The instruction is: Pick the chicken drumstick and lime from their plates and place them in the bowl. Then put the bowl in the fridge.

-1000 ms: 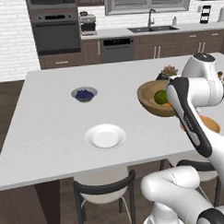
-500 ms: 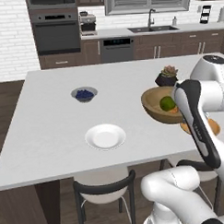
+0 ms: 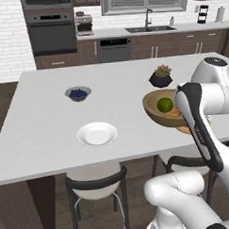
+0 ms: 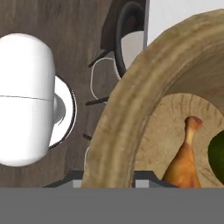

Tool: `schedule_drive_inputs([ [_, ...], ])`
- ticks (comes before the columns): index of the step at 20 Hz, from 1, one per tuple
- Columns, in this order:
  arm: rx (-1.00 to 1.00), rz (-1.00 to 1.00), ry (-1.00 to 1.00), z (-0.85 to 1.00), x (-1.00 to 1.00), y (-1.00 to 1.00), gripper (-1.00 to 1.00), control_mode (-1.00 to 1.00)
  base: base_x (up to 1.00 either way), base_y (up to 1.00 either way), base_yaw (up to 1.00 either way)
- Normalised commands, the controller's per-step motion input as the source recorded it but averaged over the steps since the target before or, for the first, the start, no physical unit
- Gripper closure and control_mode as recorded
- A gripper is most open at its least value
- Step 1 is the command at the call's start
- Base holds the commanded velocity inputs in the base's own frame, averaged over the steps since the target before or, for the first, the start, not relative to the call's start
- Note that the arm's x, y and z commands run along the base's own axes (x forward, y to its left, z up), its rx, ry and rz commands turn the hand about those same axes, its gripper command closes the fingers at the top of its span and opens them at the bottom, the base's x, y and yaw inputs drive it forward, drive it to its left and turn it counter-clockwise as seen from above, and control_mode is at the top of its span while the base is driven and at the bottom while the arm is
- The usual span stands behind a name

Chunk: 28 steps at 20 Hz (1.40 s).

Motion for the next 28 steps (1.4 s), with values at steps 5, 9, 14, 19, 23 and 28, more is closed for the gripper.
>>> schedule_drive_inputs([
  [5, 0.0, 0.0, 0.0, 0.0, 0.0, 0.0, 1.0, 1.0, -0.81, -1.0, -0.21],
  [9, 0.0, 0.0, 0.0, 0.0, 0.0, 0.0, 1.0, 1.0, -0.05, -1.0, -0.26],
  [14, 0.0, 0.0, 0.0, 0.0, 0.0, 0.0, 1.0, 1.0, 0.08, -1.0, -0.22],
  [19, 0.0, 0.0, 0.0, 0.0, 0.0, 0.0, 1.0, 1.0, 0.13, -1.0, -0.14],
  [23, 0.0, 0.0, 0.0, 0.0, 0.0, 0.0, 1.0, 1.0, 0.17, -0.96, -0.54],
  [28, 0.0, 0.0, 0.0, 0.0, 0.0, 0.0, 1.0, 1.0, 0.02, -0.57, -0.8],
])
